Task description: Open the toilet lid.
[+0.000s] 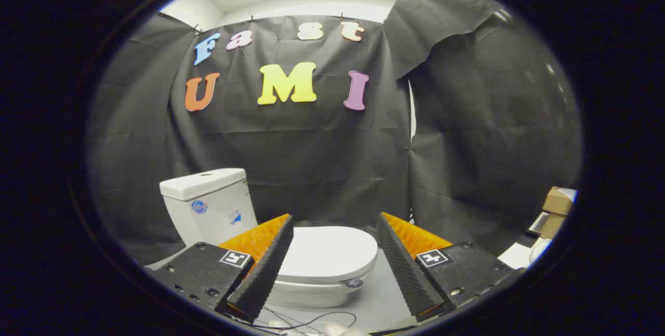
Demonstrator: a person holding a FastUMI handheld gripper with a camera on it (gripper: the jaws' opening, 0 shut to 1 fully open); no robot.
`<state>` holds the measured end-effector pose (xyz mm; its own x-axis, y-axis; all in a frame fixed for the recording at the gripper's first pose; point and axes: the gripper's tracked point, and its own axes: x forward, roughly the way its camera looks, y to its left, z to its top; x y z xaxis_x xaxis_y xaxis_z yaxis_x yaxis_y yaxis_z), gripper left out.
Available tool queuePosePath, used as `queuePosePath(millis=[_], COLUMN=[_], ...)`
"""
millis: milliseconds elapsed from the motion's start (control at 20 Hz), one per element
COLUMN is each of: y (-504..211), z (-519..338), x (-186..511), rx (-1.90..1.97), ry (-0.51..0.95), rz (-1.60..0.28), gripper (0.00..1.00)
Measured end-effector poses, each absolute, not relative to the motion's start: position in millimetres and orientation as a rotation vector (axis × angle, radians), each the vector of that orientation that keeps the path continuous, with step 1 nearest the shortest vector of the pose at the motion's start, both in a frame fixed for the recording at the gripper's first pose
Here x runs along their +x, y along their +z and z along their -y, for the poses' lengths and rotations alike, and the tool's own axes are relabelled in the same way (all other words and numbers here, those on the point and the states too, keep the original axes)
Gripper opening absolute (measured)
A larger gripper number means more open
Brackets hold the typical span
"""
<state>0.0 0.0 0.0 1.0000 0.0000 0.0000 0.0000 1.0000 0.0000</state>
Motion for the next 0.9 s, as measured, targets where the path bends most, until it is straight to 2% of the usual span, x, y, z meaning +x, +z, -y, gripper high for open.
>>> queuePosePath(millis=[900], y=[-12], z=[-6], x=[3], rx=[0.016], ry=[0.007], rz=[-0.031], gripper=[1.0])
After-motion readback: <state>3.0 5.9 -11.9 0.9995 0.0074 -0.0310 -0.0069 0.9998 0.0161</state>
